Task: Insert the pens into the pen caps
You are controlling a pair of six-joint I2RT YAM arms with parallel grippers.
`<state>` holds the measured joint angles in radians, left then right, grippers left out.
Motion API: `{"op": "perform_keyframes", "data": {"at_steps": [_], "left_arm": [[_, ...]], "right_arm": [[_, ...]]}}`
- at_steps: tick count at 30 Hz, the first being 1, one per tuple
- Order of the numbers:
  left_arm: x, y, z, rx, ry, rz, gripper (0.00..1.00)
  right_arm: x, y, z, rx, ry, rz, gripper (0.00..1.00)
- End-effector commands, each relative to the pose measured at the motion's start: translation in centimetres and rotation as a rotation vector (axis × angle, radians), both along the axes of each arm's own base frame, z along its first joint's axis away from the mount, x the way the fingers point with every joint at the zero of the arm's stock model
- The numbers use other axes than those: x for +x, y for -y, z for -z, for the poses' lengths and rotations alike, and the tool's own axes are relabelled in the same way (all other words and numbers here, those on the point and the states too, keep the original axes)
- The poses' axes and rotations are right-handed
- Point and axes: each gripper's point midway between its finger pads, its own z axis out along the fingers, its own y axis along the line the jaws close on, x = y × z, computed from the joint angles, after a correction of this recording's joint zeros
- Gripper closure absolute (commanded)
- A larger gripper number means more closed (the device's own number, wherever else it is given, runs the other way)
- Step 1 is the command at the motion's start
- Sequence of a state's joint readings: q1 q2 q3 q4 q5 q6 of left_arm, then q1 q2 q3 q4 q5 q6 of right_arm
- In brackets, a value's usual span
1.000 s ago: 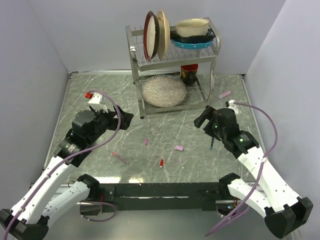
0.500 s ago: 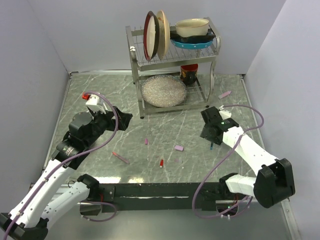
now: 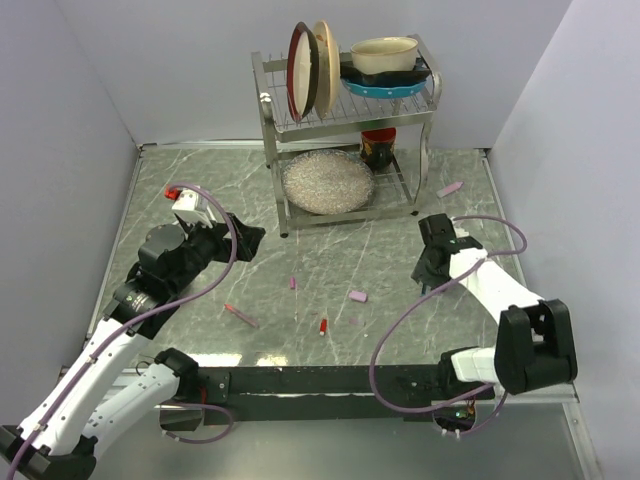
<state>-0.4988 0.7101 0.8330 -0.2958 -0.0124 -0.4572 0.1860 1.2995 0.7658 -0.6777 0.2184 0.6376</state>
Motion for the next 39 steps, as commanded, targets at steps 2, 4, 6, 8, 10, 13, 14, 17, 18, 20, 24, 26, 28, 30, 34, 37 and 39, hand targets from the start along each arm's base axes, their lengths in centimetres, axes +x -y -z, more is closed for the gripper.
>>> {"op": "perform_keyframes", "data": {"at_steps": [2,4,6,8,10,13,14,17,18,20,24,26,28,30,34,37,39], "left_arm": [[0.0,0.1,-1.4,-0.029,0.055,0.011,0.01],[-0.1,0.1,-1.5,-0.031,0.059,0.011,0.01],[-0.2,0.1,-1.6,-0.034,0.061,0.011,0.01],[-0.2,0.0,-1.5,-0.034,0.061,0.011,0.01],[-0.2,0.0,-1.7,-0.035,0.064,0.011,0.01],[-0.3,0.0,-1.8,-0.036,0.071,0.011,0.01],[-0.3,0.0,-1.9,-0.038,0.076,0.011,0.01],[-0.5,0.0,-2.1,-0.047,0.091,0.02,0.0],[-0.6,0.0,-2.3,-0.051,0.097,0.022,0.01],[-0.6,0.0,-2.2,-0.052,0.099,0.023,0.01],[-0.8,0.0,-2.3,-0.045,0.106,0.031,0.01],[-0.9,0.0,-2.4,-0.046,0.112,0.034,0.01],[-1.0,0.2,-2.6,-0.062,0.118,0.043,0.0],[-1.0,0.4,-2.7,-0.079,0.116,0.045,0.04],[-0.3,1.0,-2.5,-0.132,0.012,0.023,0.05],[-1.0,3.1,-2.5,-0.2,-0.044,0.123,0.05],[-1.9,4.7,-2.8,-0.262,-0.047,0.219,0.05]], "right_arm": [[1.1,0.7,0.8,-0.049,-0.023,-0.012,0.55],[1.4,0.8,0.8,-0.057,-0.032,-0.009,0.57],[1.4,0.8,1.1,-0.057,-0.039,-0.013,0.59],[1.6,0.6,1.4,-0.045,-0.041,-0.02,0.6],[1.5,0.2,2.2,-0.022,-0.066,-0.034,0.62],[1.5,0.1,2.9,-0.014,-0.082,-0.034,0.66],[1.6,0.1,3.0,-0.013,-0.079,-0.034,0.67],[1.9,-0.2,3.4,-0.004,-0.081,-0.048,0.75],[2.0,-0.3,3.5,0.002,-0.083,-0.052,0.77],[2.0,-0.7,4.0,0.018,-0.089,-0.065,0.87],[2.0,-1.3,4.0,0.054,-0.076,-0.092,1.0],[2.4,-2.0,3.0,0.07,-0.031,-0.126,1.0],[2.4,-2.6,1.4,0.055,0.017,-0.161,1.0],[2.8,-3.0,-0.2,0.029,0.062,-0.186,1.0],[2.7,-5.5,-5.0,0.023,0.181,-0.271,1.0],[2.5,-8.7,-8.4,0.106,0.282,-0.337,1.0],[2.0,-11.0,-10.8,0.186,0.358,-0.375,1.0]]}}
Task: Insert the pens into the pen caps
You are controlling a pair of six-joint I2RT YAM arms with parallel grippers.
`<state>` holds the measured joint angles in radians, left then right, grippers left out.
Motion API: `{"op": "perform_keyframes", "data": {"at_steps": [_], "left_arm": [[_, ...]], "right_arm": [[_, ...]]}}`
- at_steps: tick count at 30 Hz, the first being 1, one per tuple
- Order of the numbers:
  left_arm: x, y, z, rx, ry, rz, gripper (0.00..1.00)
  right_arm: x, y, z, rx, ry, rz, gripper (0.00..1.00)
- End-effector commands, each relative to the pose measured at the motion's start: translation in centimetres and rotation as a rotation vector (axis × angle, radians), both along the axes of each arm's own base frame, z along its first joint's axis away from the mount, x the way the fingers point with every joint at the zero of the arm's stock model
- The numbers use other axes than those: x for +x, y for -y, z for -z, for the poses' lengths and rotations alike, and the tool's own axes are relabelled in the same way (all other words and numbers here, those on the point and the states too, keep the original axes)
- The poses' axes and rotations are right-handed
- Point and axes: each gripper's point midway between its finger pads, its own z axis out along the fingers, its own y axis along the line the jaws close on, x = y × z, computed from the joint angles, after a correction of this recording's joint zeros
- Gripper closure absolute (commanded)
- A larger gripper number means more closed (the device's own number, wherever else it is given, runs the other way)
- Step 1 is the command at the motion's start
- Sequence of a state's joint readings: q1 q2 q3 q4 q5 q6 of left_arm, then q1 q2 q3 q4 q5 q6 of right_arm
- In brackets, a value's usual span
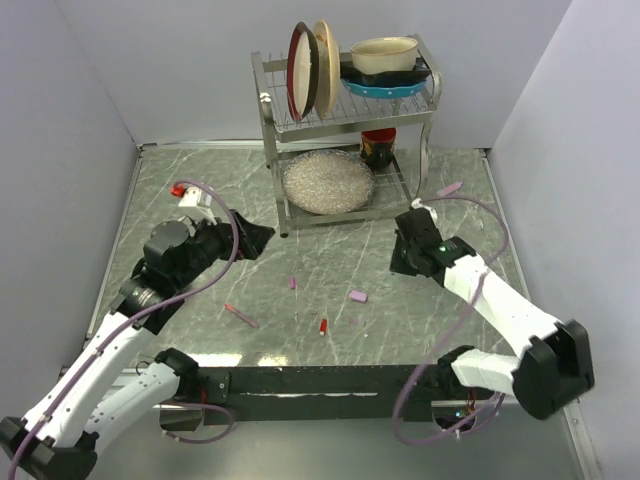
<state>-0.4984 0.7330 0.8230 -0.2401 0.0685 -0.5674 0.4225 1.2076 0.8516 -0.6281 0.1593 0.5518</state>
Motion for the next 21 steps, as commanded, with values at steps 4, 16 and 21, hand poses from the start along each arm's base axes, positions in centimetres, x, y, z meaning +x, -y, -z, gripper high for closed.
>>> {"op": "perform_keyframes", "data": {"at_steps": [4,16,21], "left_arm": [[-3.1,4.9,-2.5,-0.209,-0.001,0.311,0.06],[-8.0,9.9,-1.5,-0.331,-0.026,0.769,0.27],[-6.9,11.4,-1.1,-0.299,-0.042,0.758,0.28]], "right_arm": [[-1.2,-8.3,-9.9,0.397,0.247,-0.161,1.0],[-5.0,-15.4,-18.8,0.902,0.413,-0.293,1.0],[-6.4,-17.6,-20.0,0.941,0.414,-0.378,1.0]]}}
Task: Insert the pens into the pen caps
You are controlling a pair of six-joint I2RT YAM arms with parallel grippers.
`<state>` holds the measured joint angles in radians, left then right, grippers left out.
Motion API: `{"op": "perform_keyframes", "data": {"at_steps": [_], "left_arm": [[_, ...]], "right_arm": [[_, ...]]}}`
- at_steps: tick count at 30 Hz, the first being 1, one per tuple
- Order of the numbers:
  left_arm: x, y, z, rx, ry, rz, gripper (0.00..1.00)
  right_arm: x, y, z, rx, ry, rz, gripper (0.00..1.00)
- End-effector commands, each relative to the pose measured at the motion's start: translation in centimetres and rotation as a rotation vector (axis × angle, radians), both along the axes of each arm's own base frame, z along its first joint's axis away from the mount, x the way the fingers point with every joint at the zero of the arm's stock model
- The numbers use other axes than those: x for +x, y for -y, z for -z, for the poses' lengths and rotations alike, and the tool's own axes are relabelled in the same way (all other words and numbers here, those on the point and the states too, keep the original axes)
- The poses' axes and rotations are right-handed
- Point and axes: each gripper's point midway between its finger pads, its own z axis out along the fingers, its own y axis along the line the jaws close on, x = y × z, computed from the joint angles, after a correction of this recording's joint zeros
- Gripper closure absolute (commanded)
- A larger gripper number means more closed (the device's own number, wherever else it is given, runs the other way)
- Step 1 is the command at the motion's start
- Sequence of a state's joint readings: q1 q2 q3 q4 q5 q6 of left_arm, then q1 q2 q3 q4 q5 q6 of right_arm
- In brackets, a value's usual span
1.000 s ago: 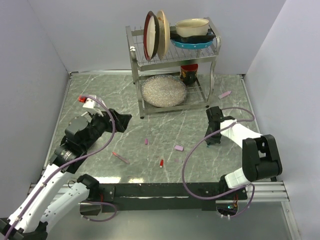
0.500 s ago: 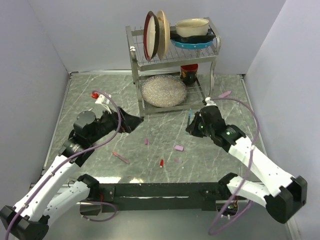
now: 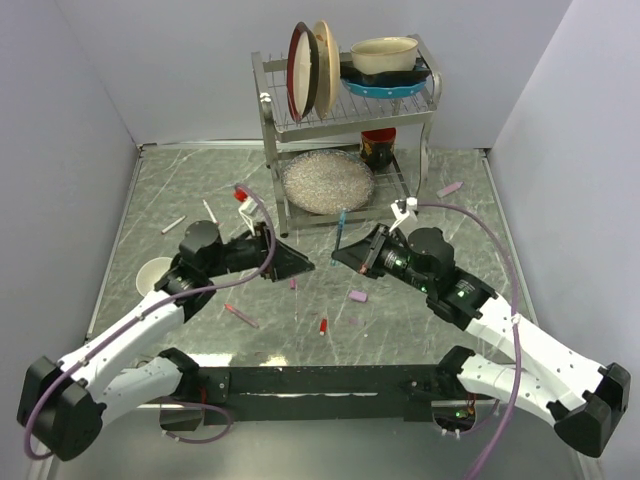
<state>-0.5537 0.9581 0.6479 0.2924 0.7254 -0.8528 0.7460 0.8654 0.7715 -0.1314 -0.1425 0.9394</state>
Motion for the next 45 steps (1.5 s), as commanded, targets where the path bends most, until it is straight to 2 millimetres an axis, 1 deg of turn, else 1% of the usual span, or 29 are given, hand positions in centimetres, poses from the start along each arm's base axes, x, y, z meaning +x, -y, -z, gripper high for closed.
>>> {"op": "perform_keyframes", "data": {"at_steps": [1,2,5,7,8,9,10,15,18,20,25,27,28,29,30,31,32,33,34,35,37,38,39,40,41,42,43,44,45], "left_arm": [[0.2,1.0,-2.9,-0.041,0.089,0.035,0.28],[0.5,1.2,-3.9,-0.05,0.109,0.029,0.28],[1.2,1.6,-4.9,-0.081,0.109,0.022,0.3],[1.5,1.9,-4.6,-0.089,0.077,0.028,0.33],[1.5,2.1,-4.8,-0.098,0.082,0.038,0.34],[1.3,2.2,-4.7,-0.102,0.077,0.051,0.37],[1.3,2.3,-4.3,-0.105,0.062,0.059,0.38],[0.5,3.0,-4.1,-0.118,0.053,0.094,0.41],[0.2,3.4,-4.3,-0.121,0.059,0.102,0.48],[0.0,3.5,-4.3,-0.127,0.045,0.107,0.52],[-0.1,3.4,-3.7,-0.123,0.01,0.102,0.56],[-0.2,3.4,-3.4,-0.126,-0.021,0.099,0.64],[-0.1,3.4,-3.6,-0.133,-0.018,0.099,0.68],[-0.1,3.4,-3.6,-0.137,-0.023,0.098,0.77],[-0.1,3.5,-3.5,-0.142,-0.039,0.103,0.82],[-0.2,3.6,-3.8,-0.153,-0.033,0.116,0.93],[-0.3,3.6,-3.8,-0.155,-0.04,0.127,0.98],[-0.3,3.8,-3.7,-0.157,-0.058,0.136,0.99],[-0.6,3.8,-3.9,-0.163,-0.051,0.157,0.99],[-0.7,3.8,-3.7,-0.159,-0.057,0.163,0.99],[-0.2,3.5,-4.4,-0.141,-0.009,0.148,0.99],[0.4,3.3,-3.3,-0.087,-0.053,0.117,0.99],[1.0,2.9,-4.7,-0.072,0.034,0.089,0.99],[1.9,2.3,-4.8,-0.039,0.045,0.047,0.99],[2.6,1.7,-3.9,0.019,0.012,0.003,0.99],[3.1,1.0,-5.2,0.04,0.082,-0.022,0.99],[3.9,0.1,-5.5,0.056,0.097,-0.056,0.99],[4.2,-0.5,-5.7,0.066,0.108,-0.068,0.99],[4.1,-1.1,-5.9,0.085,0.137,-0.072,0.99]], "right_arm": [[-1.5,-2.5,-3.3,0.098,0.072,-0.079,1.0],[-1.6,-2.8,-3.1,0.088,0.075,-0.087,1.0],[-2.6,-3.6,-2.3,0.077,0.064,-0.119,1.0],[-2.8,-3.8,-2.0,0.073,0.061,-0.119,1.0],[-3.0,-3.9,-2.7,0.094,0.082,-0.124,1.0],[-3.0,-4.0,-2.6,0.093,0.083,-0.121,1.0],[-3.2,-4.0,-2.7,0.094,0.087,-0.125,1.0],[-3.4,-4.0,-2.9,0.101,0.101,-0.126,1.0],[-3.3,-4.2,-3.2,0.105,0.105,-0.129,1.0],[-3.2,-4.3,-3.2,0.106,0.108,-0.12,1.0],[-3.1,-3.8,-3.2,0.108,0.123,-0.095,1.0],[-3.2,-3.6,-3.1,0.101,0.124,-0.094,1.0],[-3.2,-3.6,-3.1,0.101,0.127,-0.096,1.0],[-3.3,-3.7,-3.1,0.1,0.128,-0.102,1.0],[-3.4,-3.7,-3.1,0.099,0.13,-0.107,1.0],[-3.4,-3.7,-3.0,0.099,0.133,-0.112,1.0],[-3.6,-3.9,-3.1,0.102,0.137,-0.123,1.0],[-3.7,-3.9,-3.2,0.101,0.143,-0.13,0.97],[-3.7,-3.9,-3.2,0.101,0.143,-0.13,0.91],[-3.7,-3.8,-3.0,0.093,0.136,-0.129,0.75],[-3.4,-3.3,-2.7,0.077,0.135,-0.1,0.56],[-3.3,-3.0,-2.0,0.057,0.125,-0.088,0.44],[-2.7,-2.3,-1.5,0.033,0.126,-0.04,0.39],[-2.5,-1.8,-0.8,0.01,0.124,-0.018,0.36],[-1.8,-0.9,0.8,-0.044,0.106,0.035,0.33],[-1.2,0.1,1.6,-0.078,0.093,0.092,0.32],[0.4,1.8,2.4,-0.123,0.083,0.203,0.32],[0.8,3.0,3.8,-0.178,0.044,0.244,0.32],[2.2,4.6,4.5,-0.201,0.011,0.323,0.32]]}}
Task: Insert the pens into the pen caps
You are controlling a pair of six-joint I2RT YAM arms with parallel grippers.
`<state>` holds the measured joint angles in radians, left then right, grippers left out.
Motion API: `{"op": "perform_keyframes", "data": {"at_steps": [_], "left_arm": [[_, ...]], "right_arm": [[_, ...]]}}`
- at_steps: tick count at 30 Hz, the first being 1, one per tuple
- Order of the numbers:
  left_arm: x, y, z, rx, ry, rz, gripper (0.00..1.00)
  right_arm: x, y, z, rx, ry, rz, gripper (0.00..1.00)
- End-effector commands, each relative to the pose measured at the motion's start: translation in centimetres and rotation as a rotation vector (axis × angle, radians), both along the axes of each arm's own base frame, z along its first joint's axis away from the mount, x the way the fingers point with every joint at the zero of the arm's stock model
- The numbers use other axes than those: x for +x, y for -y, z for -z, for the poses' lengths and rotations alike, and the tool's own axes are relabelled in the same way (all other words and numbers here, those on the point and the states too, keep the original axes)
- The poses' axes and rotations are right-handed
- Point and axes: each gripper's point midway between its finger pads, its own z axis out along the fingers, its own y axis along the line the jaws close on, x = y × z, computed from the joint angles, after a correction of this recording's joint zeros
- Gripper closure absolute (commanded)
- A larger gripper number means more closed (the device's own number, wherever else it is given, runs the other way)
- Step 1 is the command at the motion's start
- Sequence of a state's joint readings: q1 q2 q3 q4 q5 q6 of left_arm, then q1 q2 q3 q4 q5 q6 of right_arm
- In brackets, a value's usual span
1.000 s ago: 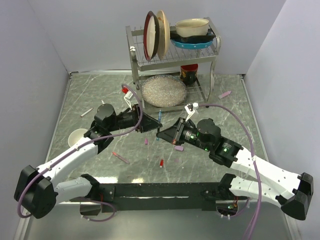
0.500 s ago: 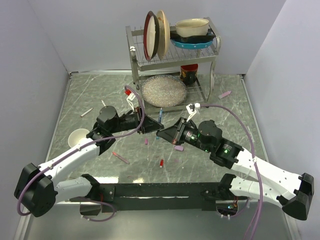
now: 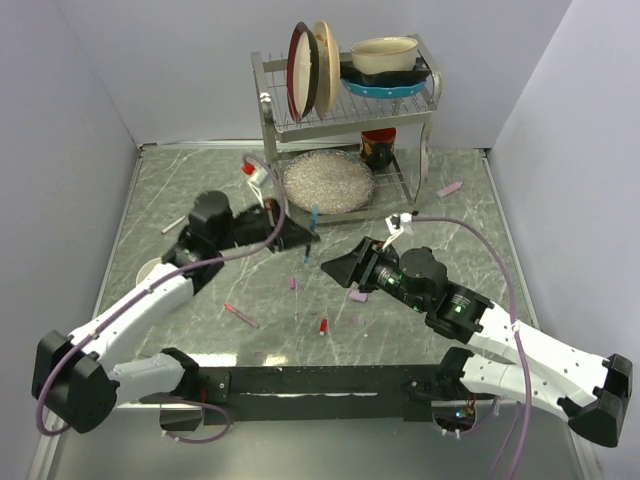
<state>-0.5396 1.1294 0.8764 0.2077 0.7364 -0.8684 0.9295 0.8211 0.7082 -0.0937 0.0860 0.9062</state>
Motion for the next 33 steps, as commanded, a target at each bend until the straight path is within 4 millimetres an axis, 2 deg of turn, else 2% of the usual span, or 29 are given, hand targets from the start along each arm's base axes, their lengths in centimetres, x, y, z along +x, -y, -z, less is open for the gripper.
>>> {"op": "perform_keyframes", "data": {"at_steps": [1,2,3,4,5,7,8,9,10,12,13,15,16,17,21,22,23,25,26,28,29,33], "left_arm": [[0.9,-3.5,-2.3,0.104,0.178,-0.093,0.99],[1.1,-4.0,-1.9,0.135,0.191,-0.115,0.99],[1.4,-4.8,-1.4,0.177,0.232,-0.17,0.99],[1.4,-5.1,-1.1,0.185,0.247,-0.191,0.99],[0.9,-5.8,-0.4,0.192,0.267,-0.217,0.99],[1.2,-6.8,-0.2,0.189,0.308,-0.291,0.99],[1.0,-7.4,0.3,0.192,0.321,-0.319,0.99],[1.2,-7.8,0.2,0.196,0.323,-0.35,0.99],[1.2,-8.3,0.3,0.213,0.318,-0.373,0.99],[0.9,-8.6,-0.4,0.215,0.356,-0.379,0.99],[0.9,-8.7,-0.6,0.211,0.37,-0.384,0.99],[0.8,-8.9,-0.7,0.212,0.376,-0.394,0.99],[0.7,-9.0,-0.9,0.212,0.379,-0.4,0.99],[0.6,-9.2,-1.2,0.208,0.391,-0.405,0.99],[0.5,-9.8,-1.6,0.201,0.41,-0.445,0.99],[0.5,-10.0,-1.6,0.202,0.412,-0.452,0.99],[0.6,-10.1,-1.8,0.203,0.418,-0.462,0.99],[0.6,-10.3,-1.8,0.206,0.417,-0.471,0.99],[0.7,-10.3,-1.8,0.208,0.422,-0.472,0.99],[0.5,-10.1,-1.8,0.206,0.429,-0.457,0.99],[0.5,-10.1,-1.7,0.206,0.43,-0.454,0.99],[0.7,-10.2,-1.8,0.209,0.429,-0.466,0.99]], "right_arm": [[4.5,6.9,4.8,-0.197,-0.101,0.344,0.32],[5.3,8.0,4.9,-0.214,-0.122,0.385,0.32],[7.1,10.5,6.0,-0.263,-0.16,0.479,0.33],[7.7,11.9,6.5,-0.301,-0.186,0.528,0.34],[8.5,14.1,6.4,-0.352,-0.204,0.604,0.34],[10.1,18.3,7.4,-0.465,-0.236,0.74,0.36],[10.9,21.1,6.8,-0.524,-0.214,0.865,0.36],[11.3,22.7,7.4,-0.569,-0.234,0.928,0.37],[11.8,25.6,7.5,-0.585,-0.255,1.022,0.4],[12.5,27.8,8.3,-0.616,-0.277,1.055,0.43],[13.1,30.1,8.4,-0.6,-0.297,1.116,0.44],[14.1,31.6,9.5,-0.578,-0.369,1.131,0.46],[14.7,33.8,9.1,-0.554,-0.391,1.187,0.47],[15.4,34.4,10.6,-0.563,-0.447,1.178,0.47],[17.5,36.7,12.5,-0.499,-0.537,1.17,0.58],[19.1,36.2,12.1,-0.449,-0.512,1.118,0.62],[19.8,36.3,13.6,-0.457,-0.544,1.085,0.63],[21.6,36.4,13.8,-0.427,-0.566,1.037,0.66],[22.1,36.5,16.0,-0.448,-0.625,1.007,0.67],[23.3,36.7,16.7,-0.43,-0.646,0.98,0.73],[23.6,36.7,18.1,-0.437,-0.67,0.959,0.74],[24.5,37.3,19.6,-0.446,-0.681,0.943,0.76]]}}
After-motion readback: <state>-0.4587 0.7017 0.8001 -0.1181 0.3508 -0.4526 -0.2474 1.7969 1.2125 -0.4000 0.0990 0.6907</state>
